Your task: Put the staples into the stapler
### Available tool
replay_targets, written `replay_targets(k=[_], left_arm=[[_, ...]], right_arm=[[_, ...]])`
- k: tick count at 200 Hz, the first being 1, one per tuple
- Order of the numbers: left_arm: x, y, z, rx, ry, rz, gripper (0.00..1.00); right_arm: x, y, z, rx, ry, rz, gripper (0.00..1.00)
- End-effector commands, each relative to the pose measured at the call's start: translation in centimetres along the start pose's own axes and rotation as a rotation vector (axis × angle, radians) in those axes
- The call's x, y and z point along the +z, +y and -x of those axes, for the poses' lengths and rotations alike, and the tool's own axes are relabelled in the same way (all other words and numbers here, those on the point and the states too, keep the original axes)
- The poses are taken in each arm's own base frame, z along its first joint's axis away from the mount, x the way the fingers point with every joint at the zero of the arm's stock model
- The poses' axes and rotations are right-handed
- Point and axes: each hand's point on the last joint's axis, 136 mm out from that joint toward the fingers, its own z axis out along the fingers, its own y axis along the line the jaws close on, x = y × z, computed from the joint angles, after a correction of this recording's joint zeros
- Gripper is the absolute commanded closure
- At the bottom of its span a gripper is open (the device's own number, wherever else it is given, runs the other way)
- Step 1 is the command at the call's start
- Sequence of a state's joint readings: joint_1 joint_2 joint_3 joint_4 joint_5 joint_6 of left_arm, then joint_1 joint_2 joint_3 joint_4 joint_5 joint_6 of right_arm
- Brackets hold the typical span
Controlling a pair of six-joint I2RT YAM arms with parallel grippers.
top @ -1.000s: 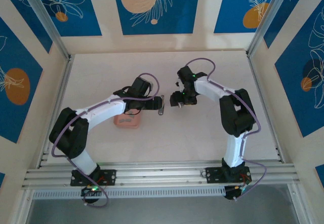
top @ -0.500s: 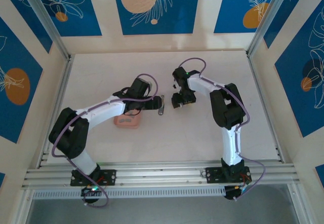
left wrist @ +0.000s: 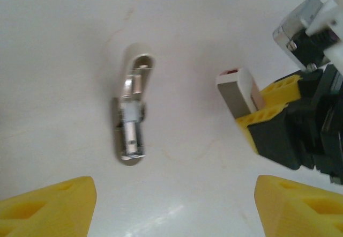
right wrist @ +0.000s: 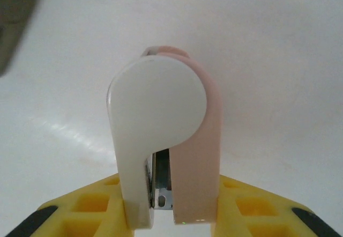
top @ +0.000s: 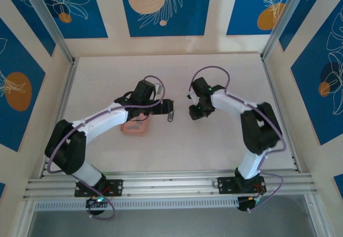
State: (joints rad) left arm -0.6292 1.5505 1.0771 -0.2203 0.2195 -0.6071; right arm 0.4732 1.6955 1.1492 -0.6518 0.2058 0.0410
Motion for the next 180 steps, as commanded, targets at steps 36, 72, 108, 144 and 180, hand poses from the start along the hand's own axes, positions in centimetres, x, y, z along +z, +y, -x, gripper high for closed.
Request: replay_targets(k=[36,72,108,144,180], left_arm=[[-2.1,-5.8,-0.3,-0.056,0.034,-0.335,0.24],[-3.1,-5.8,-1.2,-0.063,0.006,-0.378,0.25],[-4.4,-6.0,-2.1,-0.047,-0.015,-0.426,0.26],[-5.4,-6.2,-3.7,-0.010,0.022,-0.461,0.27],[-5.6,-6.0,-4.3,-0.011,0.034,-0.457,0.28]], right_arm=[[-5.1,5.3,-0.5,-0.257,-0.311,0.075,0.67],[-5.9,8.0,-1.8,-0.308,-0.477,0.107,0.70],[-6.5,10.7,-2.8,-0.390,-0.635,0.139,0.73],[-6.2,12.6,-3.3,-0.453,-0.658,0.154,0.75],[-6.2,14.2,-3.3,-0.505,-0.689,0.175,0.75]])
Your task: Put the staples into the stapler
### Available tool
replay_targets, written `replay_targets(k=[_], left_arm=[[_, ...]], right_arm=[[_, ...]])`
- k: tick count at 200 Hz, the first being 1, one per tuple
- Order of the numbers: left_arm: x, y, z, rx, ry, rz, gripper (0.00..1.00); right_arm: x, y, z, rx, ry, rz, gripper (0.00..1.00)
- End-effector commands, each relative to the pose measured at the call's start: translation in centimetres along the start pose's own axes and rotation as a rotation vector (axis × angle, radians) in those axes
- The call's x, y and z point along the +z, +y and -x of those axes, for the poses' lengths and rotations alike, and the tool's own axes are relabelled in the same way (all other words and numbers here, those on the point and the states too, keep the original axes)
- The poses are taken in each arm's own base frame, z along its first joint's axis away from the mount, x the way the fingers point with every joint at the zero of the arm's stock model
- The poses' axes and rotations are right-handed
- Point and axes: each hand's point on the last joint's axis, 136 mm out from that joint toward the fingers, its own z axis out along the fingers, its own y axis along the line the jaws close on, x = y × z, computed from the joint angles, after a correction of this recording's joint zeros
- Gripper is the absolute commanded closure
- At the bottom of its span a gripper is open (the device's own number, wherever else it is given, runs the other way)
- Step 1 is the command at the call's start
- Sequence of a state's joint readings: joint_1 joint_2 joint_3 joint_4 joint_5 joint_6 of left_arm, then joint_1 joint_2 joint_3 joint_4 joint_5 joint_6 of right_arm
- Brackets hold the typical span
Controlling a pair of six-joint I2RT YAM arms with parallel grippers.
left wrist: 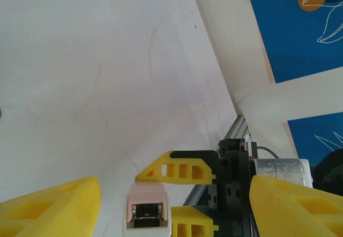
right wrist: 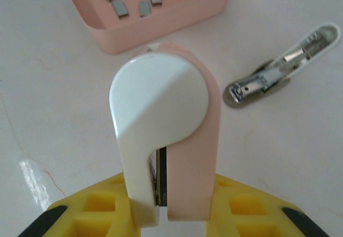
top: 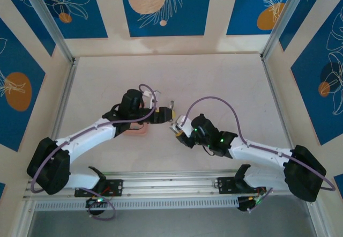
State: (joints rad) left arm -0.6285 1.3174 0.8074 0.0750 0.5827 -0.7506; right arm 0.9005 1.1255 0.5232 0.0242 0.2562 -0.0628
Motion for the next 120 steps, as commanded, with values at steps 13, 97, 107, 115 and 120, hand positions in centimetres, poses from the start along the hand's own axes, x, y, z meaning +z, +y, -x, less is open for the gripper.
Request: replay_targets(k=[13,97,107,115,120], left_arm=[[-0.4,-0.2,-0.3,0.014,0.011,-0.018,0.29],[0.3,1.4,-1.7,-0.014,0.074,0.030,0.37],[0.3,1.7,-1.8,-0.016,0.076,0.036,0.38],[0.4,1.9,-1.9,-0.022,0.081,0.041,0.39],[0.4,2.0,-2.0,-0.022,0.082,0.042,0.40]], right_arm=[[0.2,0.5,1.9,-0.039,-0.086,0.005,0.75],[0.6,-0.3,3.7,0.001,-0.118,-0.046,0.76],[0.6,-0.3,4.0,0.003,-0.128,-0.047,0.76],[0.6,-0.3,4.0,0.006,-0.131,-0.046,0.76],[0.6,-0.3,4.1,0.007,-0.133,-0.047,0.76]])
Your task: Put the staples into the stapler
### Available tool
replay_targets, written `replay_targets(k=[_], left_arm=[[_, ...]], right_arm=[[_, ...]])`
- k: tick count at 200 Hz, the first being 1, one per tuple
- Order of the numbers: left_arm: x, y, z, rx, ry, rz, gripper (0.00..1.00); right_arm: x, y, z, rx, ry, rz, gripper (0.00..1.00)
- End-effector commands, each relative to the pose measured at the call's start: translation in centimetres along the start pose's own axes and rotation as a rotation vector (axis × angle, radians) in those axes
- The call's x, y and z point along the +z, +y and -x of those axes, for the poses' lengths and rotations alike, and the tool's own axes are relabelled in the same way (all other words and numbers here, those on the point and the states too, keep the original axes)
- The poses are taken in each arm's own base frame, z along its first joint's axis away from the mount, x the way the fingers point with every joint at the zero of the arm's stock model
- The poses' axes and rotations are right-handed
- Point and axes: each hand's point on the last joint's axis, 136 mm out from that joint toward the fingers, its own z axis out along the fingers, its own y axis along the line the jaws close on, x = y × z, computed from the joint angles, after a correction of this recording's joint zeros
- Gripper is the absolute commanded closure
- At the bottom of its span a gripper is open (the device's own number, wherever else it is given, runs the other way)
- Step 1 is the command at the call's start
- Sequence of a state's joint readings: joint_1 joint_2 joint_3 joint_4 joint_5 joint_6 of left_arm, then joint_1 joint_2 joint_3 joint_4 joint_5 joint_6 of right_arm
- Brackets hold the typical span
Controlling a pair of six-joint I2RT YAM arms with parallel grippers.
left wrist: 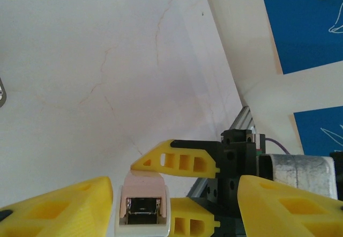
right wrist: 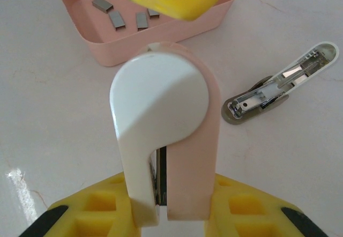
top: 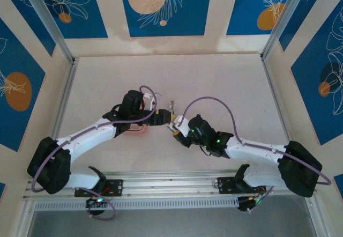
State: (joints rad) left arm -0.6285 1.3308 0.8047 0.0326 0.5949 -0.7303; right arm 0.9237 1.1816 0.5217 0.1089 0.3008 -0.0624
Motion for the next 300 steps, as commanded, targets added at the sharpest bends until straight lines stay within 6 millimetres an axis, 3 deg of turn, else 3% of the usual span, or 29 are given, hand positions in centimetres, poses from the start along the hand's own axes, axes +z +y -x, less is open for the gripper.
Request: replay_targets(k=[1,131,248,300], left_arm=[[0.3,1.1,-0.9,-0.008,0.039,0.020,0.39],[0.4,1.7,-1.1,-0.009,0.031,0.032,0.44],[1.5,0.4,-1.1,0.006,0.050,-0.030,0.56],[2.1,-0.2,-1.6,0.014,0.068,-0.051,0.65]], right_arm=[[-0.4,-0.4,3.5,0.021,-0.109,-0.020,0.76],[-1.0,-1.4,3.0,0.097,-0.140,-0.055,0.80],[-1.5,-1.6,5.2,0.087,-0.196,-0.059,0.80],[-1.3,-1.9,5.8,0.082,-0.209,-0.069,0.80]])
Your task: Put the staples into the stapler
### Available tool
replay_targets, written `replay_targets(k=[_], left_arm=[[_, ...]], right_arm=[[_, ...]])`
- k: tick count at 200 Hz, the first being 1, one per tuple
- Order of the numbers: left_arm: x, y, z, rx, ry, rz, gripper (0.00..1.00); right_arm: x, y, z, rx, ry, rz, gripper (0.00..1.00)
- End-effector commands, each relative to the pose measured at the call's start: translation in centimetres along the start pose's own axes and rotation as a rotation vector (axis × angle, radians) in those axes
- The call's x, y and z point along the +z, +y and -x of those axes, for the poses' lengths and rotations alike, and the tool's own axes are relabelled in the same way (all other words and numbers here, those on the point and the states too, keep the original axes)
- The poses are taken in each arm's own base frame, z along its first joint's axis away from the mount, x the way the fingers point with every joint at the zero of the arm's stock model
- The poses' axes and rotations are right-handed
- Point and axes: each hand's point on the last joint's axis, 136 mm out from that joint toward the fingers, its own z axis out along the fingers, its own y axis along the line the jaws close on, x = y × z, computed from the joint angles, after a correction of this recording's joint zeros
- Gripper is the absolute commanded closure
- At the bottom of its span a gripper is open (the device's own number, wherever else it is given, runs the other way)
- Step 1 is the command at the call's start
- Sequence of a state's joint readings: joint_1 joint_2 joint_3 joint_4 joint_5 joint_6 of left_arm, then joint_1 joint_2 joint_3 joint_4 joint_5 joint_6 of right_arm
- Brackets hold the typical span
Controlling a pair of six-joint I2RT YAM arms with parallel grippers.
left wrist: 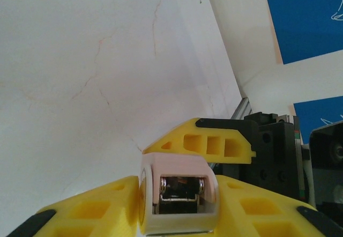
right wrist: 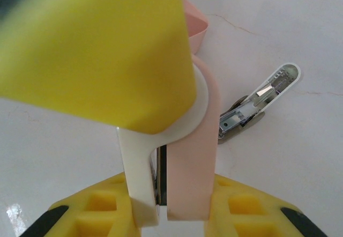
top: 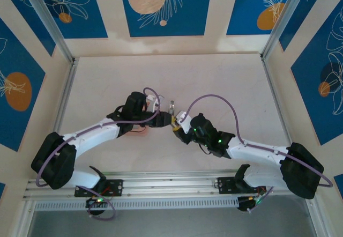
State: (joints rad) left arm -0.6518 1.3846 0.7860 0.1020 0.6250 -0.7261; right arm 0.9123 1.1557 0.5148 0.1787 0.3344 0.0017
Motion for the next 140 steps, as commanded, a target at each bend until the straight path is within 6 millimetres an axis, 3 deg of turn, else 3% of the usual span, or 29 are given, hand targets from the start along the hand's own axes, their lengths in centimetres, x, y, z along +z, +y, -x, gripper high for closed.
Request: replay_targets(k=[1,62,99,118,140], left_arm=[[0.6,-0.4,-0.5,0.001,0.028,-0.020,0.65],[1.1,-1.0,-0.9,-0.002,0.052,-0.050,0.70],[0.9,-0.5,-0.8,0.019,0.032,-0.020,0.84],[0.8,0.0,-0.6,0.052,0.012,-0.003,0.90],[0.7,-0.2,-0.4,0.134,-0.005,-0.018,0.91]], right_arm=[[-0.4,-0.4,3.9,0.008,-0.123,-0.017,0.80],[0.3,-0.4,4.2,0.013,-0.108,-0.017,0.79],[0.2,-0.3,4.4,0.019,-0.114,-0.011,0.77],[0.0,-0.3,4.5,0.029,-0.120,0.002,0.67],[-1.0,0.2,4.8,0.051,-0.150,0.065,0.46]])
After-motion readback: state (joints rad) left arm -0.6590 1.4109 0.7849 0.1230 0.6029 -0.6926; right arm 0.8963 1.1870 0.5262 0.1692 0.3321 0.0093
